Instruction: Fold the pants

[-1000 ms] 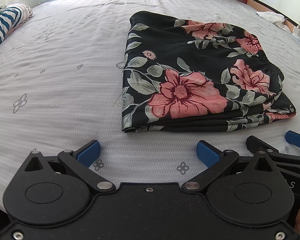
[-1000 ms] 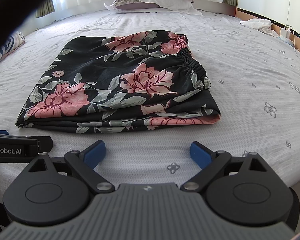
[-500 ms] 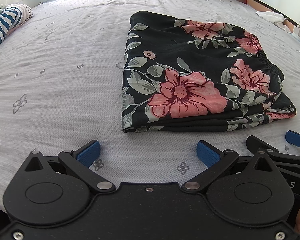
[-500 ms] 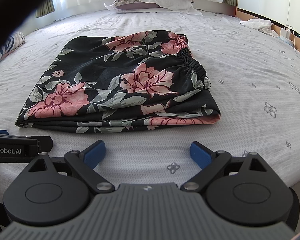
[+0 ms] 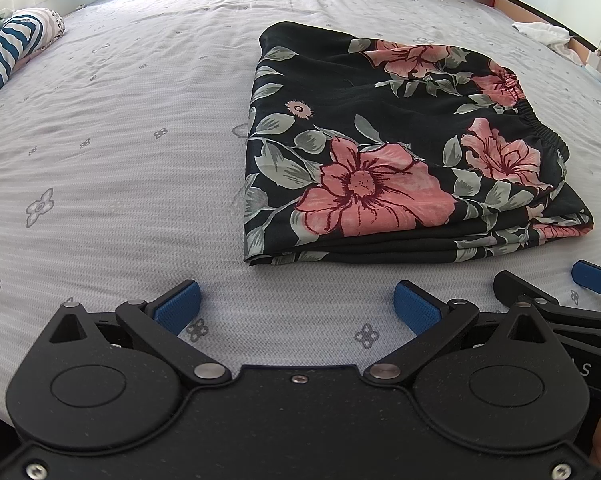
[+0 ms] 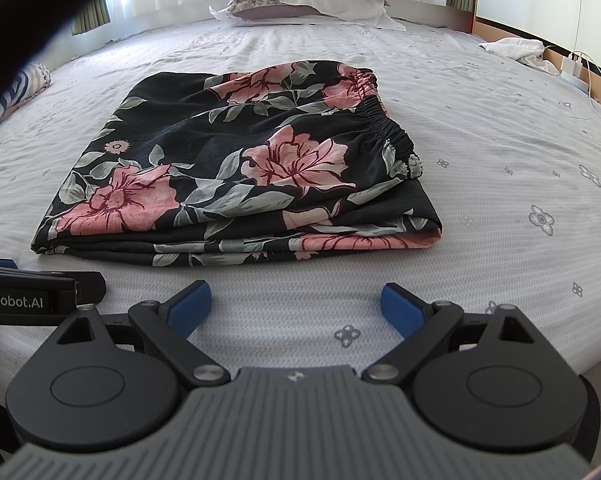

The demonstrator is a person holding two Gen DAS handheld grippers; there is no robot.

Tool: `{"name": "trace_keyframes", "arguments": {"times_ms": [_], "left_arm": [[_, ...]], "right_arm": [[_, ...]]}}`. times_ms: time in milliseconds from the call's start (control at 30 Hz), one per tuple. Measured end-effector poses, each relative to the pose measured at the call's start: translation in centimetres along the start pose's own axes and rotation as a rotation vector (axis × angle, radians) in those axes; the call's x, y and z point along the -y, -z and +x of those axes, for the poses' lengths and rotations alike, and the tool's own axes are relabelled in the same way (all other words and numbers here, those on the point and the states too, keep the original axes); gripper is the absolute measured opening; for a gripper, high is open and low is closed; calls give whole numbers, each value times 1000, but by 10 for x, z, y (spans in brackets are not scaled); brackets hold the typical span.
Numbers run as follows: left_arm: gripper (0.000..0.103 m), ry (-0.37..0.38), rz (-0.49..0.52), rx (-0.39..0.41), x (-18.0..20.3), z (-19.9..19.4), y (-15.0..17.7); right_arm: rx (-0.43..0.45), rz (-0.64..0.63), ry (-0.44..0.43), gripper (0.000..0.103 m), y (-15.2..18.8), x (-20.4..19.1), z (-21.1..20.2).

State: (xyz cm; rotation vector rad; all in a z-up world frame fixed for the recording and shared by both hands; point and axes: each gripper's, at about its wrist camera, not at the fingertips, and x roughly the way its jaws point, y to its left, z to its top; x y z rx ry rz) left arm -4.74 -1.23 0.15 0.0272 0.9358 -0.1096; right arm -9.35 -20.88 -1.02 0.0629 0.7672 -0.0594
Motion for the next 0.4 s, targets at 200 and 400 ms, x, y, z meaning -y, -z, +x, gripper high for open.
{"name": "trace_keyframes", "arguments": {"times_ms": [200, 400], "left_arm": [[103, 0, 0, 1, 0, 0, 0], [103, 0, 0, 2, 0, 0, 0]], "right_arm": [[0, 0, 0, 98, 0, 0, 0], [2, -1, 0, 98, 1, 0, 0]]}}
